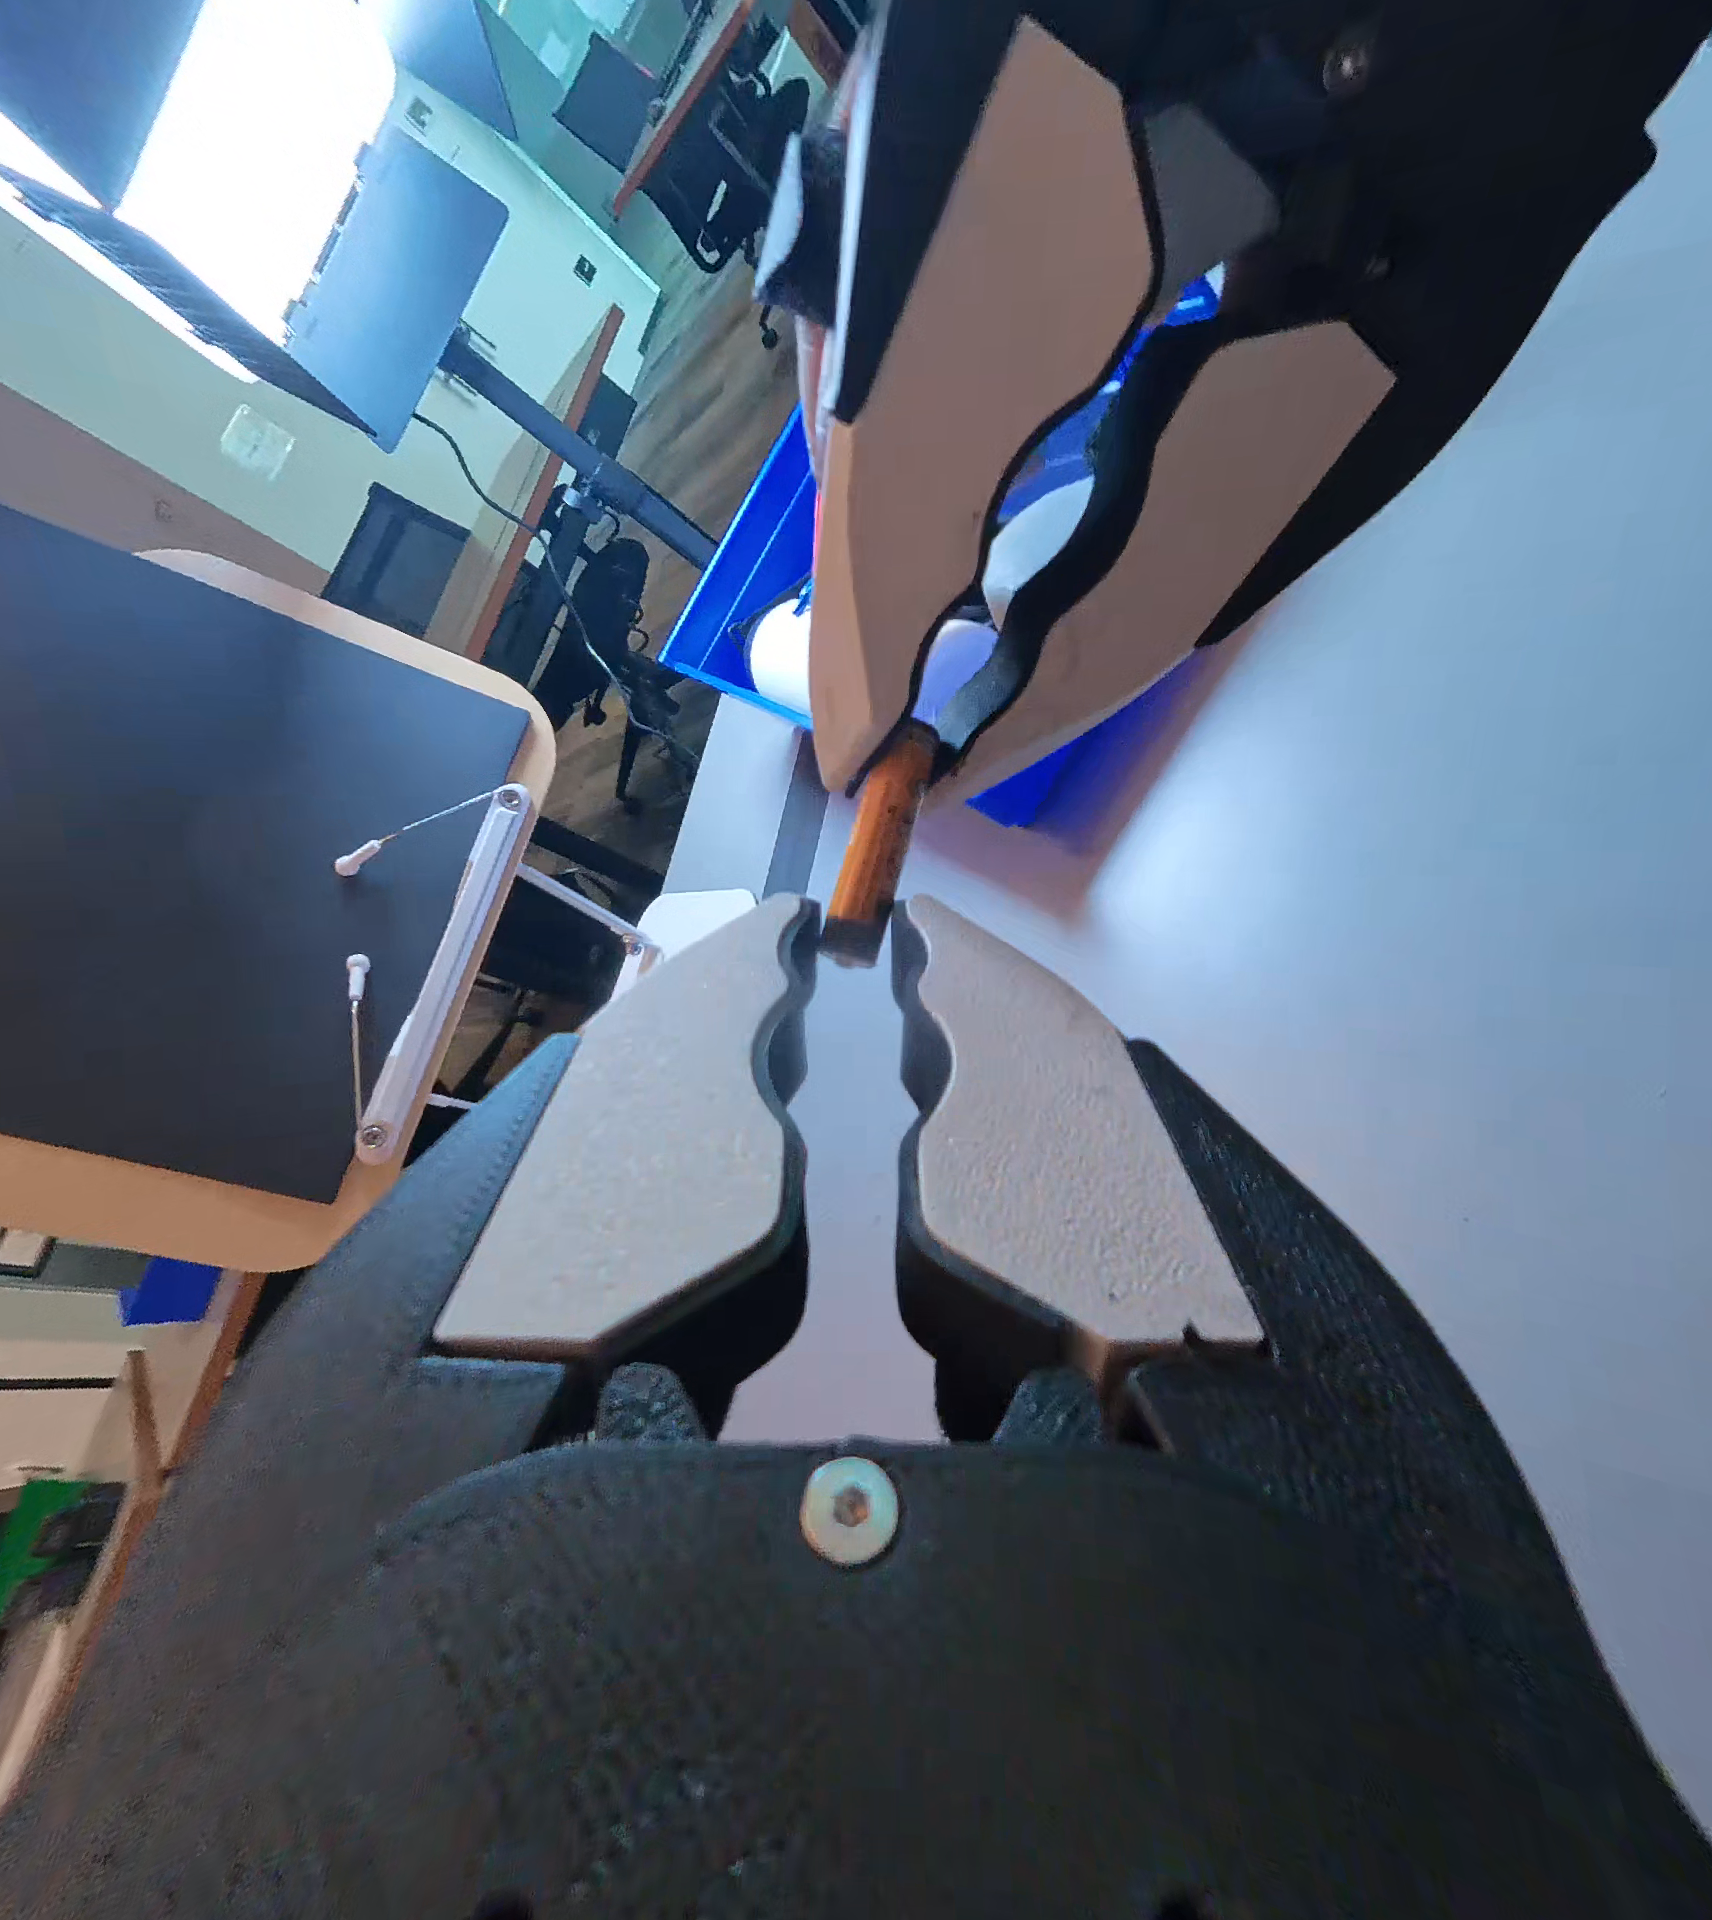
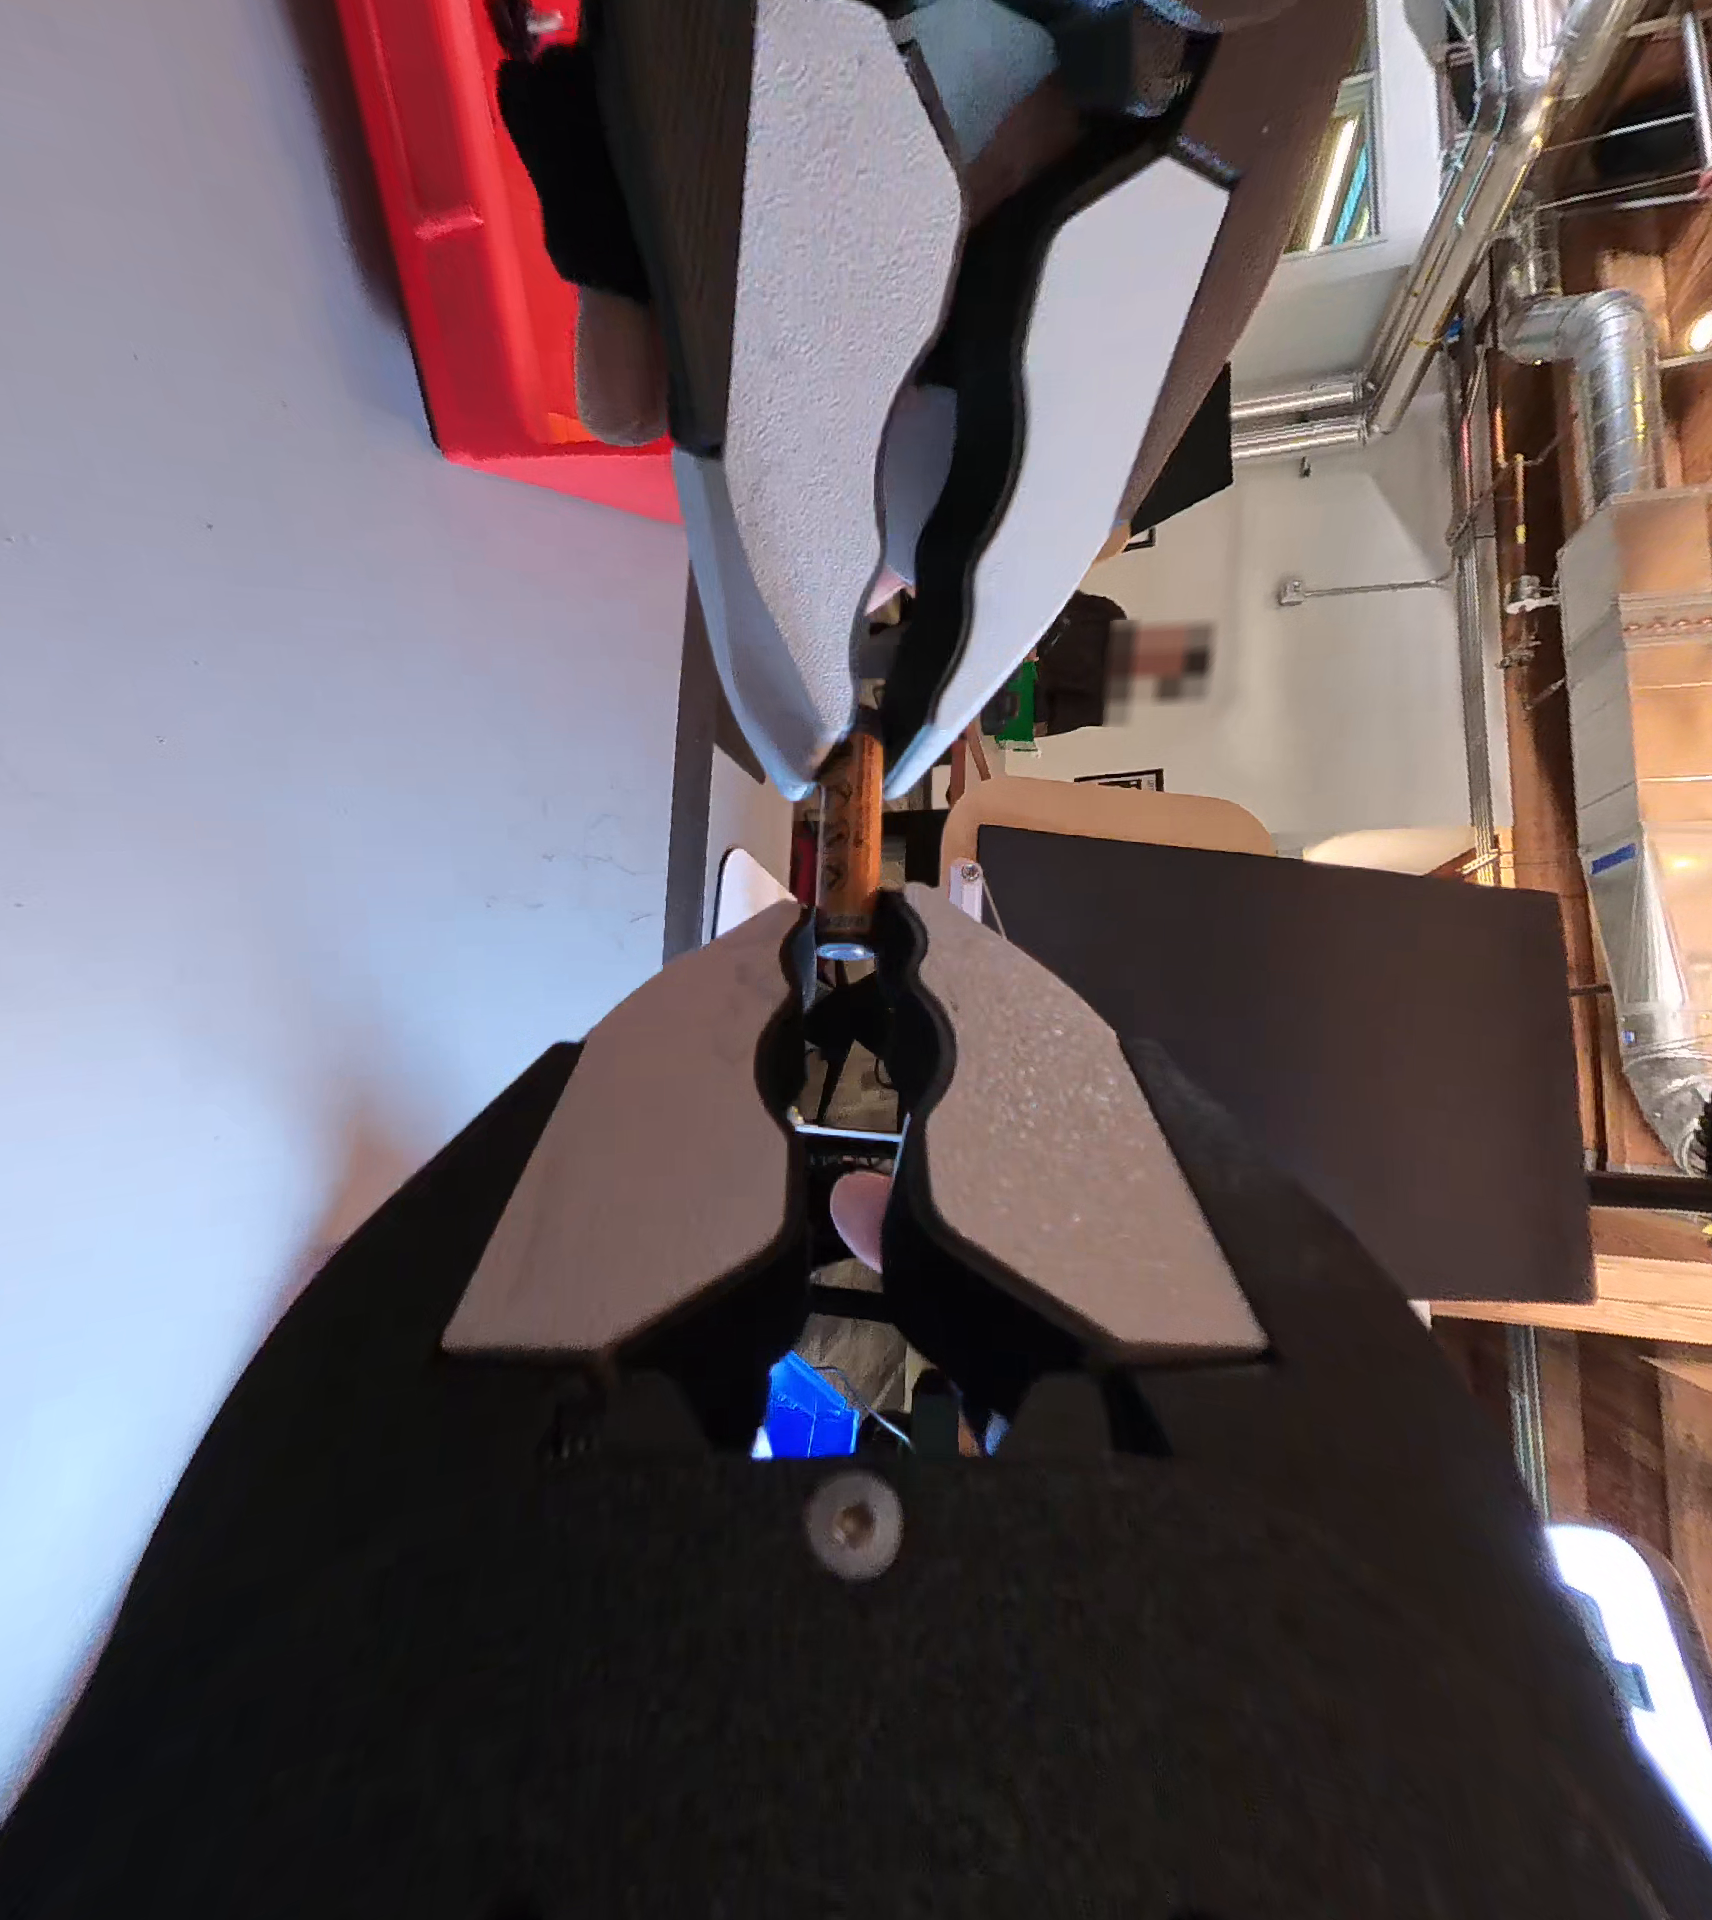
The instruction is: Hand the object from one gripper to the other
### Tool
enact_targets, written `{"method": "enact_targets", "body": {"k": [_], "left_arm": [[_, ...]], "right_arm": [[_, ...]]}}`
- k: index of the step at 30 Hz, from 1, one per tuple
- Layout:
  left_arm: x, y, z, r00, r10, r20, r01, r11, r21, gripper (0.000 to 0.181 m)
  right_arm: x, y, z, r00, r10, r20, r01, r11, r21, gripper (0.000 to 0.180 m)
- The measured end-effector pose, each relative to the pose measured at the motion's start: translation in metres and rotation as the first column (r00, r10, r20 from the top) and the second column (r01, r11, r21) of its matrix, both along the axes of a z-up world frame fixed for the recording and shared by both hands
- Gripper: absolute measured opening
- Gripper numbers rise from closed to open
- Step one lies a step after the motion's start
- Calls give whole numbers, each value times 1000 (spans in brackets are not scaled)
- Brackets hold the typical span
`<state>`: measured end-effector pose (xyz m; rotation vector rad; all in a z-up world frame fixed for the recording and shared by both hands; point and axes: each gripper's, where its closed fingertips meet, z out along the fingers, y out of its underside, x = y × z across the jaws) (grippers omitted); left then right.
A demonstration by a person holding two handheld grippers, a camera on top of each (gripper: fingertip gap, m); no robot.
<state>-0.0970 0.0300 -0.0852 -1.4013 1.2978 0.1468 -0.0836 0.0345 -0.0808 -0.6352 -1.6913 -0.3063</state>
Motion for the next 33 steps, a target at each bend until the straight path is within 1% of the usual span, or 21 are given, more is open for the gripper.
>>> {"method": "enact_targets", "body": {"k": [2, 3, 5, 6, 7, 9, 11, 12, 14, 15, 17, 20, 21, 22, 23, 26, 27, 28, 30, 31, 33], "left_arm": [[0, 1, -1, 1000, 1, -28, 0, 1000, 31, 12], [0, 0, 1, 1000, -5, -17, 6, 999, 41, 12], [3, -2, 9, 997, -45, 70, 43, 999, 30, 11], [5, -5, 13, 988, -79, 136, 77, 997, 16, 11], [9, -8, 18, 971, -118, 209, 120, 993, 6, 11], [14, -15, 28, 916, -188, 353, 206, 978, -13, 11], [19, -21, 35, 849, -235, 473, 284, 958, -33, 11], [21, -24, 38, 814, -253, 524, 317, 948, -35, 11], [25, -28, 43, 756, -277, 593, 367, 930, -33, 10], [27, -29, 45, 730, -287, 620, 386, 922, -27, 10], [28, -34, 51, 678, -315, 664, 424, 906, -4, 10], [28, -38, 57, 641, -333, 692, 444, 896, 19, 11], [29, -41, 59, 620, -343, 706, 462, 886, 24, 11], [30, -42, 60, 611, -344, 713, 471, 882, 22, 10], [30, -42, 59, 617, -342, 709, 468, 883, 18, 11], [26, -38, 56, 651, -311, 692, 450, 893, -23, 11], [23, -36, 57, 654, -284, 701, 454, 889, -63, 16], [19, -34, 59, 645, -245, 723, 457, 883, -109, 24], [14, -29, 64, 604, -135, 785, 474, 853, -218, 29], [14, -29, 64, 579, -82, 811, 499, 823, -273, 36], [20, -28, 62, 538, 3, 843, 543, 763, -350, 44]], "right_arm": [[0, 0, 2, 1000, 7, -23, -8, 1000, -21, 11], [0, -1, 5, 998, 21, -66, -25, 997, -67, 12], [-1, -9, 17, 977, 85, -196, -128, 968, -217, 15], [-1, -15, 24, 956, 122, -268, -205, 930, -306, 20], [0, -21, 30, 929, 153, -338, -286, 875, -391, 23], [1, -33, 43, 854, 191, -483, -455, 725, -518, 28], [3, -42, 57, 772, 191, -606, -595, 552, -584, 28], [4, -45, 63, 741, 181, -646, -639, 483, -598, 27], [6, -47, 70, 702, 149, -697, -688, 394, -609, 21], [6, -45, 73, 694, 127, -709, -696, 371, -615, 17], [9, -42, 76, 685, 107, -720, -705, 347, -619, 20], [9, -45, 75, 694, 105, -713, -709, 277, -649, 24], [8, -47, 75, 693, 107, -713, -712, 262, -652, 22], [7, -52, 75, 690, 119, -714, -718, 243, -653, 11], [5, -54, 75, 691, 118, -713, -717, 236, -656, 11], [4, -48, 71, 736, 108, -668, -661, 325, -676, 11], [5, -41, 71, 752, 93, -653, -630, 395, -669, 11], [6, -34, 69, 775, 88, -626, -577, 502, -644, 11], [6, -25, 62, 829, 107, -549, -444, 723, -529, 10], [5, -23, 60, 851, 116, -512, -379, 811, -445, 11], [1, -24, 58, 873, 147, -466, -294, 920, -261, 11]]}}
